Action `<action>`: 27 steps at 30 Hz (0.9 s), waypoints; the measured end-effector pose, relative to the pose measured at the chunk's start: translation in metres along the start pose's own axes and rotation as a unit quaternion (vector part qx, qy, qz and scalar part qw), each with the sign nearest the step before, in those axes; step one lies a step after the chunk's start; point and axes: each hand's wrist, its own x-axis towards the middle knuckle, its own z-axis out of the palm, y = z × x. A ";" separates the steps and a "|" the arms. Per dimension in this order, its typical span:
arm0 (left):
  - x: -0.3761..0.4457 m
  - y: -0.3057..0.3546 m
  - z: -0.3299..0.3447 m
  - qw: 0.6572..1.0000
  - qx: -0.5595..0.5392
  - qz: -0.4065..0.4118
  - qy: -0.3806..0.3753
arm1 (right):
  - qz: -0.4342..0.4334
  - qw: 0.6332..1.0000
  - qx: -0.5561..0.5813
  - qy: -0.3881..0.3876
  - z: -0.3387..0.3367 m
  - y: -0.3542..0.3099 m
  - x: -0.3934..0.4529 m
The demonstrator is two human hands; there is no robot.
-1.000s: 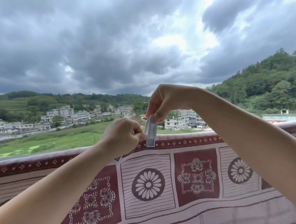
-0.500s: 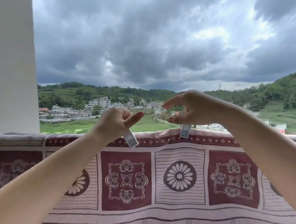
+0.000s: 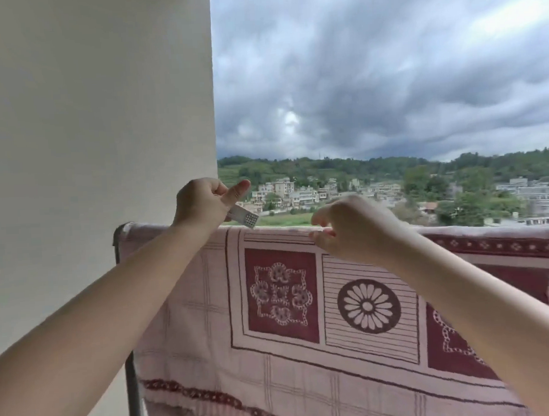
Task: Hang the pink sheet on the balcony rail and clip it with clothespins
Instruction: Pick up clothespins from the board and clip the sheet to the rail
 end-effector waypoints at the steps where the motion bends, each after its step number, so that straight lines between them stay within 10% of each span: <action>1: 0.006 -0.015 -0.011 0.999 0.029 0.014 0.004 | -0.002 1.000 0.008 -0.003 0.014 -0.016 0.016; 10: 0.064 -0.116 -0.066 0.989 0.114 0.036 -0.083 | 0.038 0.996 0.019 -0.074 0.082 -0.097 0.123; 27: 0.093 -0.084 -0.083 0.878 0.189 0.163 -0.409 | 0.062 0.989 0.117 -0.064 0.068 -0.097 0.118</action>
